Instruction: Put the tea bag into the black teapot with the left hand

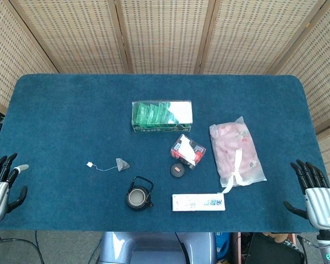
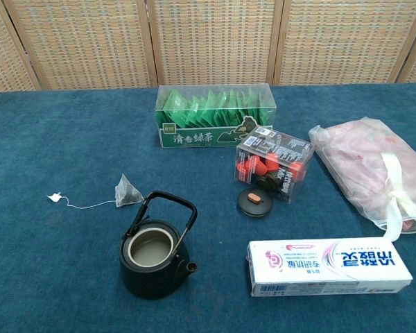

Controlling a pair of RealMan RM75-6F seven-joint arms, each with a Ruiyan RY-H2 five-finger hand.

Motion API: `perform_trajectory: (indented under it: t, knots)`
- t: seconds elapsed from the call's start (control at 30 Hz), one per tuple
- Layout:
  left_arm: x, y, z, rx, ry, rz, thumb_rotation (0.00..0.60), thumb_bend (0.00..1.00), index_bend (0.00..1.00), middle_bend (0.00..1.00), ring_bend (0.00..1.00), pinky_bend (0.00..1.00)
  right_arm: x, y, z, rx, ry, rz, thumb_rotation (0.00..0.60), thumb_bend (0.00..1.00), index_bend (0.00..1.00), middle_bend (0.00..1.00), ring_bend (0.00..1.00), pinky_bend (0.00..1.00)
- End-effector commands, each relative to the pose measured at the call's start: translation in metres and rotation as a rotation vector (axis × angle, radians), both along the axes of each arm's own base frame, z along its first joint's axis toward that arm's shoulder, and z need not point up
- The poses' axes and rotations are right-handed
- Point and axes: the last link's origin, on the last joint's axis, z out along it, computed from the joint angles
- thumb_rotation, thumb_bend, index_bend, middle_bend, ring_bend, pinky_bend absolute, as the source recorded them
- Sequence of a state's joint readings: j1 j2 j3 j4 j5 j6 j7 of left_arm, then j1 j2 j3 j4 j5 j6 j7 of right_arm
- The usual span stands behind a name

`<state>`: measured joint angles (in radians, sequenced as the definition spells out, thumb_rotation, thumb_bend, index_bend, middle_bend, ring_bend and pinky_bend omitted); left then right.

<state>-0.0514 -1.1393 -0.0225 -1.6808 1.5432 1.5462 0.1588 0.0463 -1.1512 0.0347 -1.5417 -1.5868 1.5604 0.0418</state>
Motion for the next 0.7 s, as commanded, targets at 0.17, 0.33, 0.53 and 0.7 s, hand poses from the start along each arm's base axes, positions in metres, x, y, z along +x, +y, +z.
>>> perform_trajectory:
  t: [0.17, 0.33, 0.53, 0.7]
  knots:
    - [-0.001, 0.003, -0.002, -0.006, 0.003, 0.001, 0.6, 0.45, 0.24, 0.06, 0.02, 0.0, 0.0, -0.001, -0.001, 0.004, 0.001, -0.002, 0.6, 0.0, 0.07, 0.14, 0.03, 0.14]
    - [-0.002, 0.006, -0.003, -0.002, -0.003, 0.001, 0.6, 0.45, 0.25, 0.06, 0.02, 0.0, 0.001, -0.002, -0.001, 0.003, 0.009, 0.001, 0.6, 0.0, 0.07, 0.14, 0.03, 0.14]
    - [-0.003, 0.009, -0.005, -0.007, -0.004, 0.0, 0.6, 0.45, 0.25, 0.06, 0.02, 0.0, 0.003, -0.003, -0.001, 0.001, 0.011, -0.001, 0.6, 0.0, 0.07, 0.14, 0.03, 0.14]
    - [-0.004, 0.012, -0.007, -0.018, -0.002, 0.005, 0.6, 0.45, 0.24, 0.06, 0.02, 0.0, 0.002, -0.002, 0.0, -0.001, 0.014, -0.011, 0.6, 0.0, 0.07, 0.14, 0.03, 0.14]
